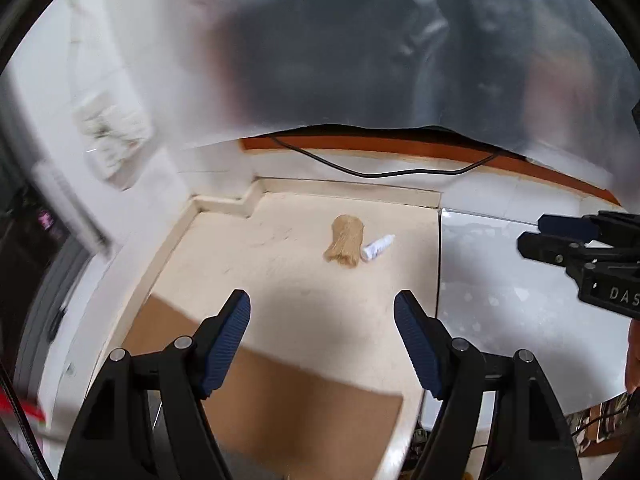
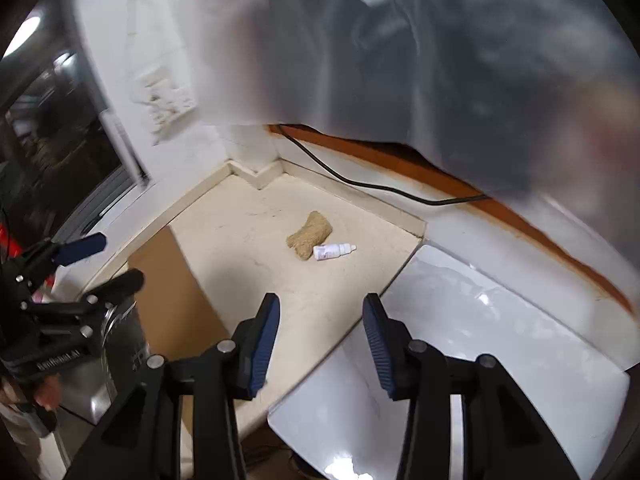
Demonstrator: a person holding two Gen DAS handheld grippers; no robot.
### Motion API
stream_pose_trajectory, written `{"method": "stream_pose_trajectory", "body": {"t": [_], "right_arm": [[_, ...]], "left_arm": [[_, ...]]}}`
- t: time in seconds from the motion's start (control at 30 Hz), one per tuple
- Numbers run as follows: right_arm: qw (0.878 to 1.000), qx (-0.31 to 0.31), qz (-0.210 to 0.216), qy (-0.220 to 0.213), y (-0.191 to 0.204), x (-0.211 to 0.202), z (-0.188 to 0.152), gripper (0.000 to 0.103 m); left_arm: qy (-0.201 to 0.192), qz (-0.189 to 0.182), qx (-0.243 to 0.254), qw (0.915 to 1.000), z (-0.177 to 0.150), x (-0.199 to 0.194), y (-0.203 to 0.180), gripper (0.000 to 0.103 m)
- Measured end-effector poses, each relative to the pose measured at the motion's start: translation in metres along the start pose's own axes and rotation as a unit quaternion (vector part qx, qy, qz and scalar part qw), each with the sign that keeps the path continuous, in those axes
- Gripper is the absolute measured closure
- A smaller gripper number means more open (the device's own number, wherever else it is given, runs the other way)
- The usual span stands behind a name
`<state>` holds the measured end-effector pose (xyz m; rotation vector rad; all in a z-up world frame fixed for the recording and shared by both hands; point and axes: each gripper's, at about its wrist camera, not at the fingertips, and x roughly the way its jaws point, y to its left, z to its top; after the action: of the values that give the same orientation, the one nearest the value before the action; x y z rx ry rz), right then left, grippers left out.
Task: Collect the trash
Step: 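Raise both tools from the bin back toward the counter trash, then grasp the loofah sponge with the left tool while the right tool grasps the white dropper bottle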
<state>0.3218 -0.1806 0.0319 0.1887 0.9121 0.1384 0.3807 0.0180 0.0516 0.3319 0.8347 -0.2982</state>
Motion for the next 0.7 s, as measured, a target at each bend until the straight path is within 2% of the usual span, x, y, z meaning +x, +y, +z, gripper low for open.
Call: {"method": "stream_pose_trajectory", "body": {"t": [0.23, 0.4, 0.5, 0.7], "right_arm": [[0.995, 0.088, -0.005, 0.055, -0.026, 0.094, 0.025, 0.060], [0.987, 0.140, -0.002, 0.082, -0.049, 0.148, 0.030, 0.060], [0.981, 0.169, 0.003, 0.090, -0.061, 0.174, 0.031, 0.060], [0.974, 0.196, 0.018, 0.110, -0.062, 0.215, 0.030, 0.060]], "left_arm": [[0.026, -0.046, 0.033, 0.9981, 0.041, 0.116, -0.001, 0.030], [0.073, -0.065, 0.019, 0.9951, 0.054, 0.195, -0.003, 0.031], [0.094, -0.072, 0.006, 0.9929, 0.057, 0.231, -0.002, 0.033], [0.123, -0.075, 0.001, 0.9896, 0.053, 0.280, -0.005, 0.034]]}}
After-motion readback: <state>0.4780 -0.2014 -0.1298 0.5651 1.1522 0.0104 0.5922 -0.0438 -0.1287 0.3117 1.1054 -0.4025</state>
